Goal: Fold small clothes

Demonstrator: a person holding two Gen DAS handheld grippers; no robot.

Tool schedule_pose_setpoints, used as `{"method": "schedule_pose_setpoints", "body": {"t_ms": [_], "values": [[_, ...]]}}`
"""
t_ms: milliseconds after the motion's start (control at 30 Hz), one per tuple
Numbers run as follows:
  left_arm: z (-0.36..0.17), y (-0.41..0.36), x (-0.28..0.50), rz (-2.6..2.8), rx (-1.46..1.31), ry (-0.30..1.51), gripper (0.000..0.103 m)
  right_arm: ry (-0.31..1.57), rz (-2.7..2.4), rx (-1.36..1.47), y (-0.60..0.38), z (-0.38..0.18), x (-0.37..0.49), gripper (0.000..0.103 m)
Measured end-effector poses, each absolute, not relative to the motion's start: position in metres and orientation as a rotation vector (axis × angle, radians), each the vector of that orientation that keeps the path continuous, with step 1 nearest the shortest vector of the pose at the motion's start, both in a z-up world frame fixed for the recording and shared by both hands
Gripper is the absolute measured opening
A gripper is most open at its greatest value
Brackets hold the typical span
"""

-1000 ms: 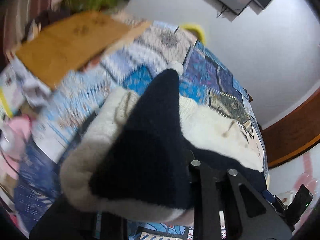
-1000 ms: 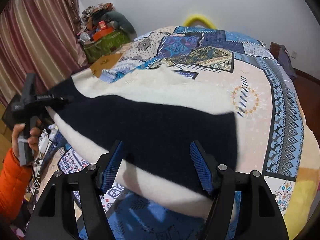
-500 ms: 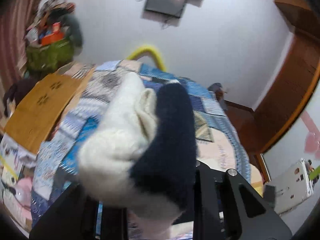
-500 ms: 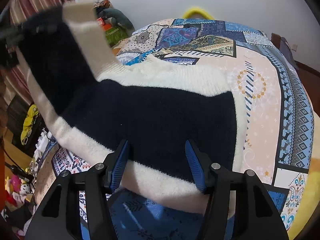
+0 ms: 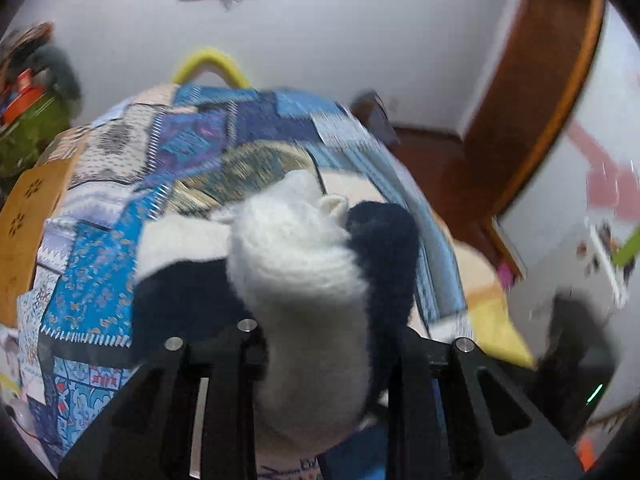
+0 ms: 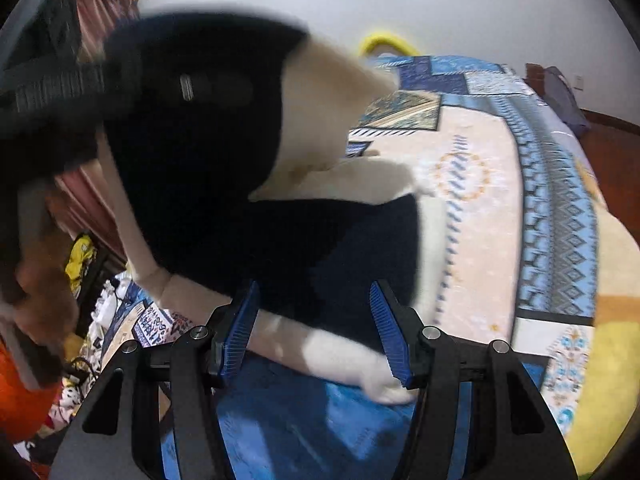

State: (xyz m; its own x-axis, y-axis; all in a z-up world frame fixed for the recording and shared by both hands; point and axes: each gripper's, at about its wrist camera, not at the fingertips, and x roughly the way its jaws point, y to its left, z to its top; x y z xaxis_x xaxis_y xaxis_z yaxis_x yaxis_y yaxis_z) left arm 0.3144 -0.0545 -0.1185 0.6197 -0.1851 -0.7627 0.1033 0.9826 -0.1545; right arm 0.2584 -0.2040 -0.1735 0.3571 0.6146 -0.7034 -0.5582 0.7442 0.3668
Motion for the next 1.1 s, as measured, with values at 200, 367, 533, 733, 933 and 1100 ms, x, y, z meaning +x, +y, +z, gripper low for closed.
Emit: {"method": "schedule_pose_setpoints", "body": {"t_ms": [200,367,533,733,933,1100], "values": [[-0.129,-0.077,0.29,-0.261,0.018,0.958,0.039,0.918,0.727,0.049,-0.221,-0.168,0.258,0.054],[-0.105,-0.059,0.267,-0.364,-0.068,0.926,0.063,0.936,0.713,0.031,-0.222,-0.179,0.267,0.054],[-0.081,-0.025,0.252,-0.321,-0.097,0.829,0.069,0.955,0.713,0.02,-0.212,-0.19,0.282,0.054],[-0.122,0.031,0.278,-0.154,-0.149,0.93,0.07,0.957,0.708,-0.008,-0.204,-0.197,0.3,0.054],[-0.167,0.038,0.28,-0.135,-0.149,0.995,0.07,0.935,0.656,0.023,-0.203,-0.197,0.33,0.054],[-0.168,0.021,0.273,-0.115,-0.068,0.959,0.071,0.871,0.582,-0.013,-0.203,-0.186,0.338,0.054]]}}
